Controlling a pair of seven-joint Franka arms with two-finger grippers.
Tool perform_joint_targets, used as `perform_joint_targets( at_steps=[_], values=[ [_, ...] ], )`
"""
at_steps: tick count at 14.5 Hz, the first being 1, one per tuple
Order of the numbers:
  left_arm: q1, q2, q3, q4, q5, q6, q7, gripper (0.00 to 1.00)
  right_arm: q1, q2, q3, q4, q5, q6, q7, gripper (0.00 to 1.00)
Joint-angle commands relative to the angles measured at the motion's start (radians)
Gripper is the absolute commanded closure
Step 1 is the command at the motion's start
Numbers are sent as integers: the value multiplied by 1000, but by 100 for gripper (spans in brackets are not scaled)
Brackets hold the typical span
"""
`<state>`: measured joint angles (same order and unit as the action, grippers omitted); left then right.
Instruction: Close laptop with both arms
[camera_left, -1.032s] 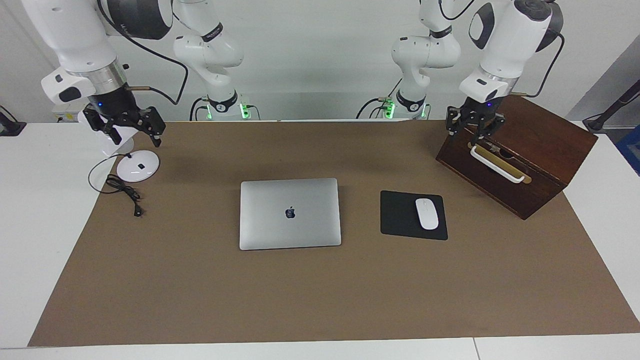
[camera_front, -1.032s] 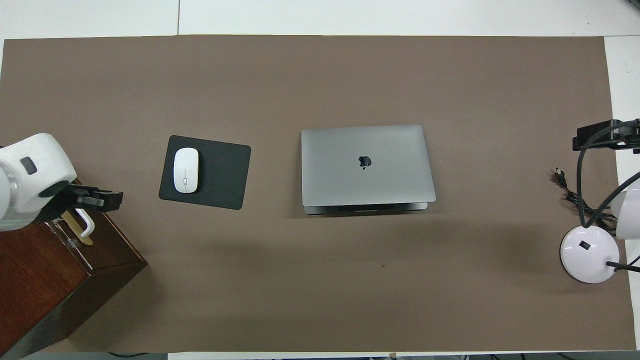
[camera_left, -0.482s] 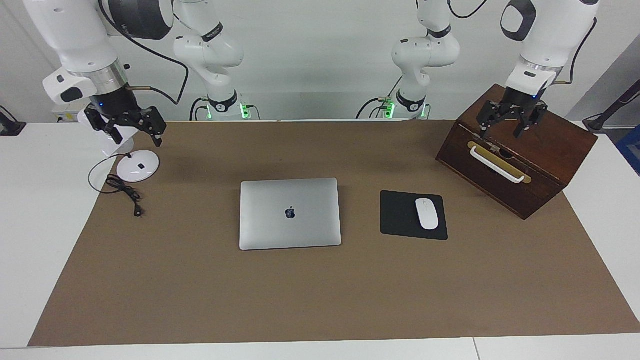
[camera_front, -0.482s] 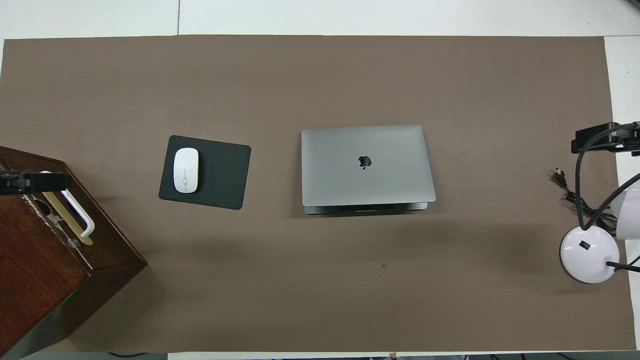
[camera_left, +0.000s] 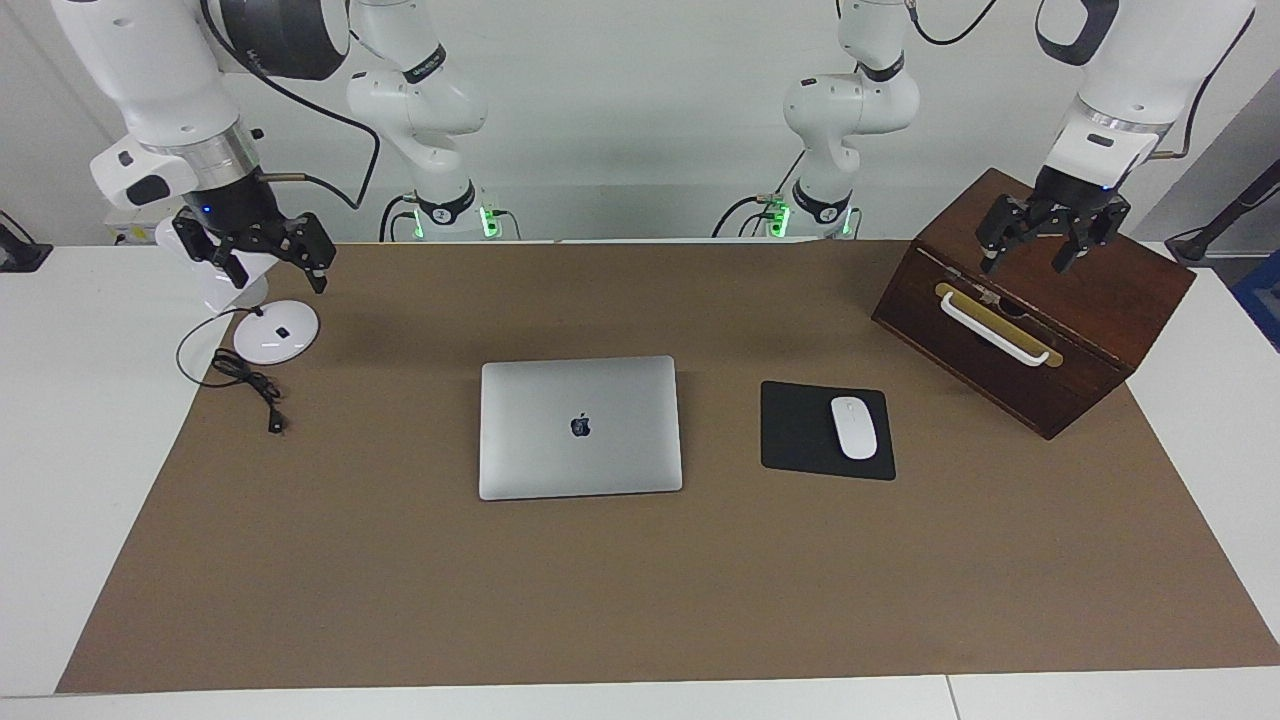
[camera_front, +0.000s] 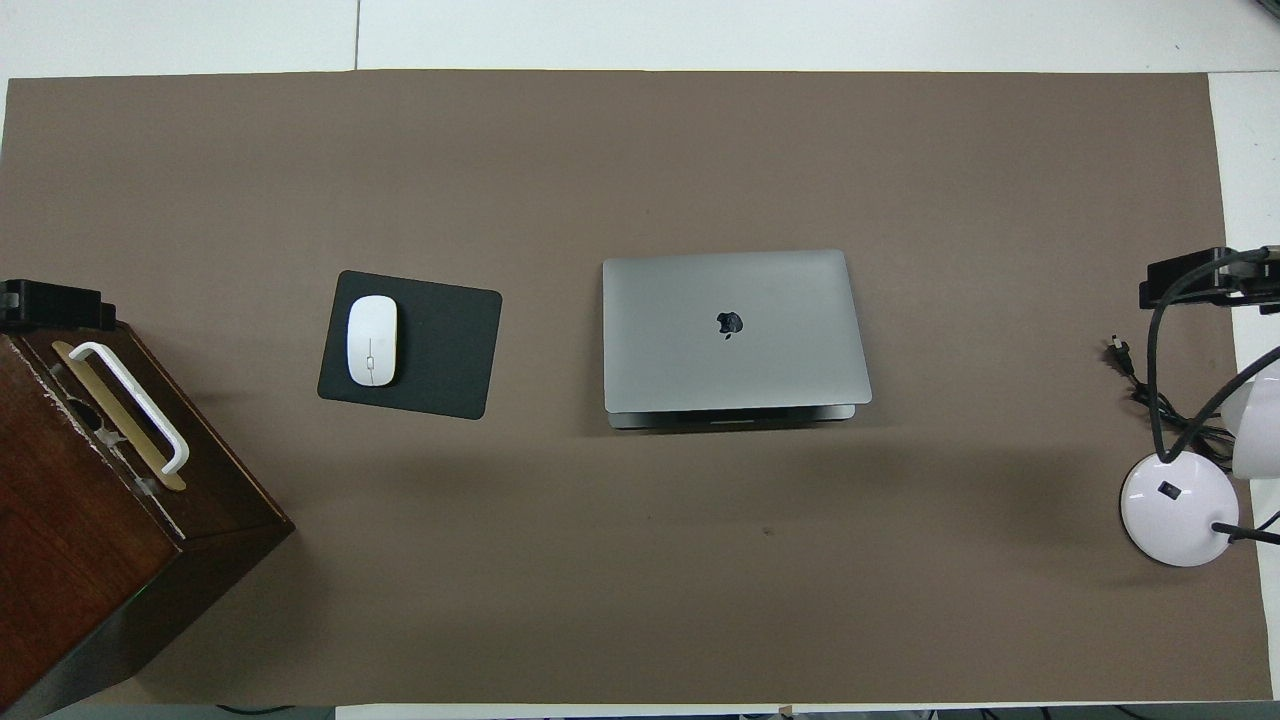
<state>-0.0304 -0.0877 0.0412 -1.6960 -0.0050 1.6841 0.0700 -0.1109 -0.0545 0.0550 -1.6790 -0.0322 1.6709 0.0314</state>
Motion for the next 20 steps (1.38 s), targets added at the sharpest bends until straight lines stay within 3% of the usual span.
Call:
perform_joint_targets(
  at_steps=[1, 4, 9, 20],
  values=[
    [0, 55, -4, 46, 10, -53, -15, 0, -7, -27, 6, -36, -8, 26, -21, 0],
    [-6, 42, -4, -20, 10, -58, -16, 0, -9, -27, 6, -36, -9, 29, -25, 0],
    [-8, 43, -11, -7, 8, -98, -16, 0, -16, -25, 5, -38, -9, 46, -39, 0],
    [-10, 46, -14, -7, 7, -55, -33, 0, -21, -21, -3, -28, -2, 43, -47, 0]
  ],
)
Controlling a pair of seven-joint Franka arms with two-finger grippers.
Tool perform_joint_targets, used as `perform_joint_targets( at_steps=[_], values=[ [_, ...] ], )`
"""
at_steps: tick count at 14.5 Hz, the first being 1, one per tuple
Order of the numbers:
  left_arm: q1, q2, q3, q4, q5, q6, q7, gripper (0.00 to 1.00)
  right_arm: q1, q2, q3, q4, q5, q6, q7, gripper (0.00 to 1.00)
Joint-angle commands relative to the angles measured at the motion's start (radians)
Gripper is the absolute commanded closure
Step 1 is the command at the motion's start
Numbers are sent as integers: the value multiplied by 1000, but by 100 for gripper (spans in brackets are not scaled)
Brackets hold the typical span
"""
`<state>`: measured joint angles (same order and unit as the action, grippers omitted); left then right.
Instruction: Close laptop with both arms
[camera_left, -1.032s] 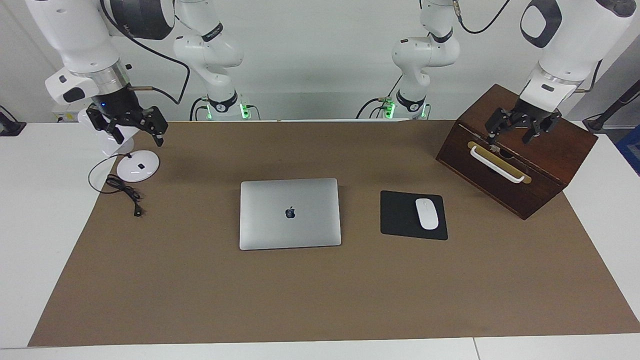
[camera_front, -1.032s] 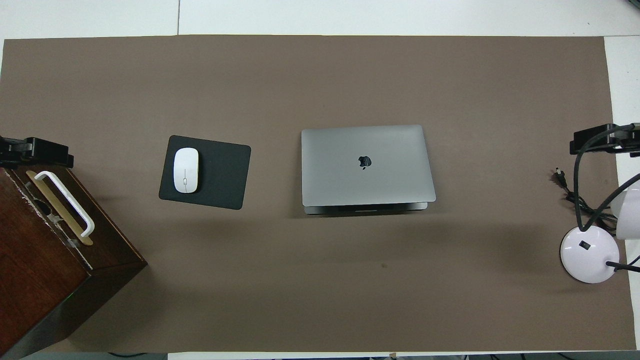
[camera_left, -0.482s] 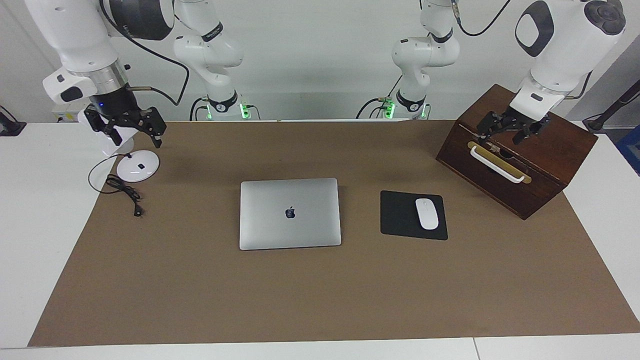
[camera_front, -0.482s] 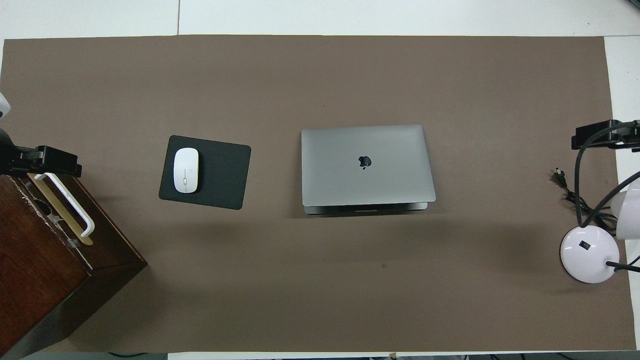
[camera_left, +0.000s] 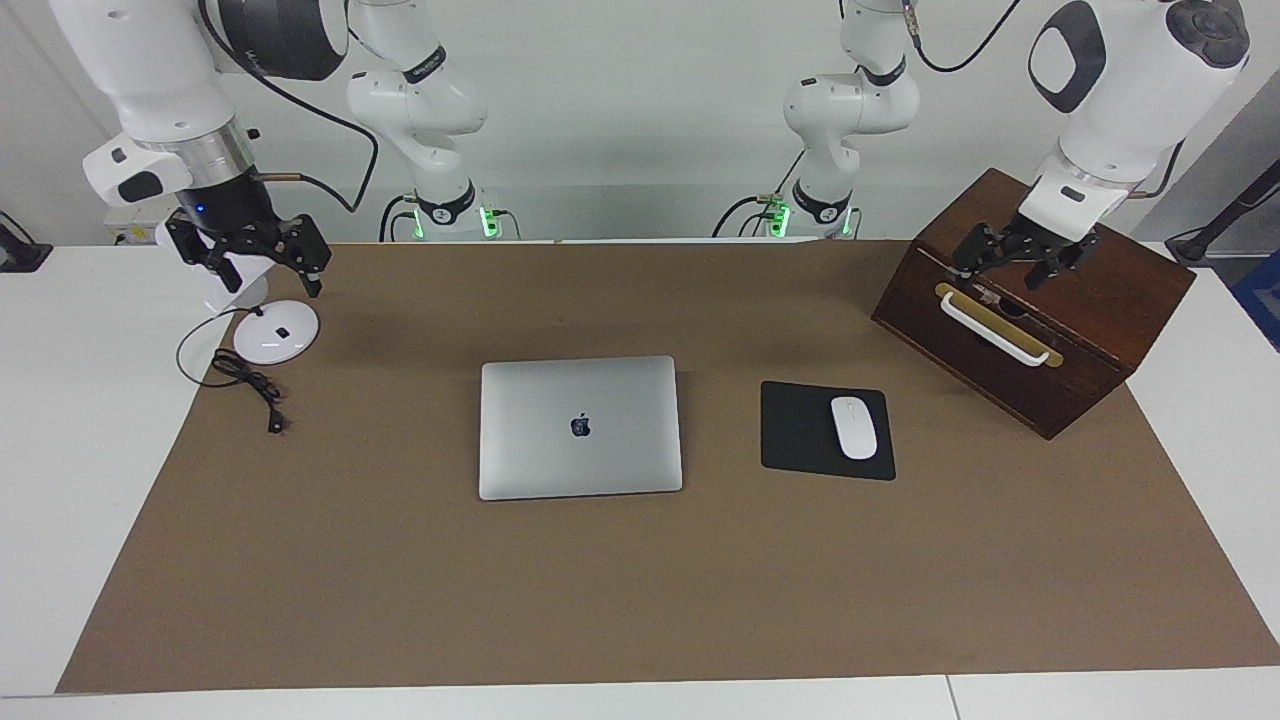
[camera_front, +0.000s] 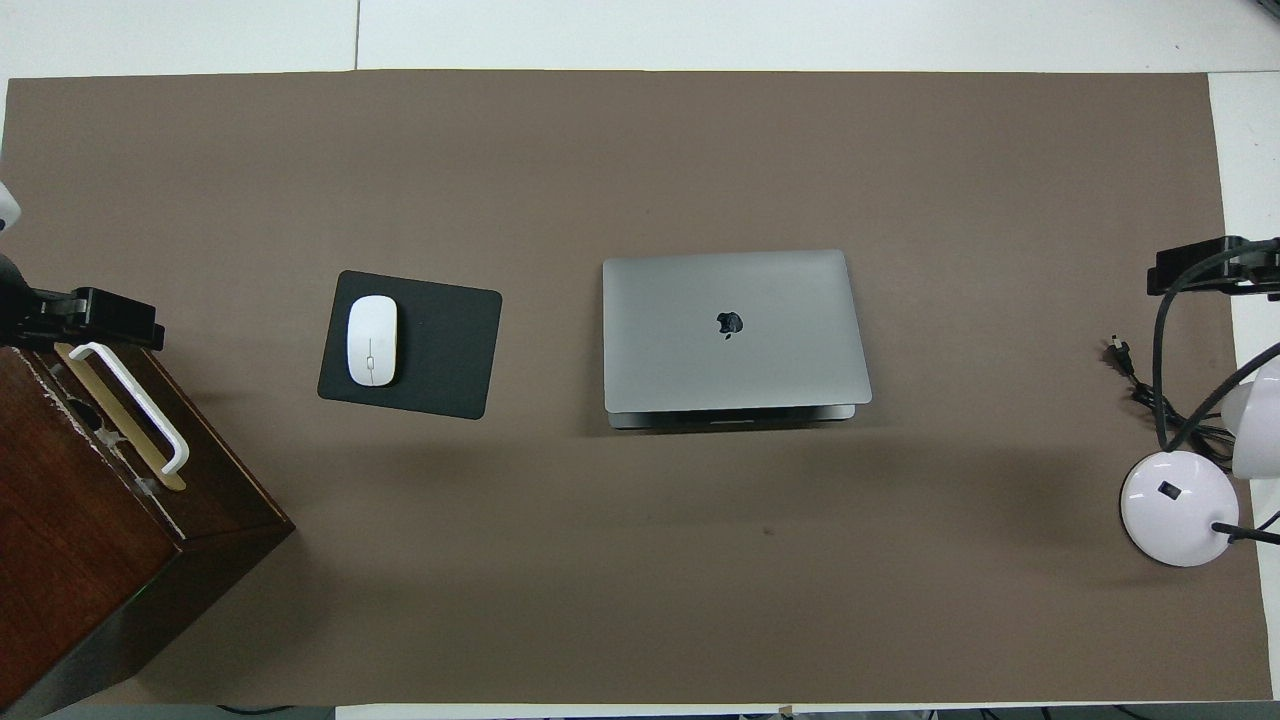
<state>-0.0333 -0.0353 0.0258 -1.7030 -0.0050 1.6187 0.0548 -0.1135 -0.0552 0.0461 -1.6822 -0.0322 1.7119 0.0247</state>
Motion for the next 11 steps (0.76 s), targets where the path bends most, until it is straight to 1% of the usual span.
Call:
perform_joint_targets(
  at_steps=[1, 5, 11],
  values=[
    [-5, -6, 2, 0, 7, 10, -18, 0, -18, -21, 6, -25, -2, 2, -37, 0],
    [-5, -6, 2, 0, 2, 9, -18, 0, -17, -23, 6, -27, -2, -23, -39, 0],
    [-3, -9, 2, 3, -12, 10, -18, 0, -9, -23, 6, -27, -2, -17, -35, 0]
  ],
)
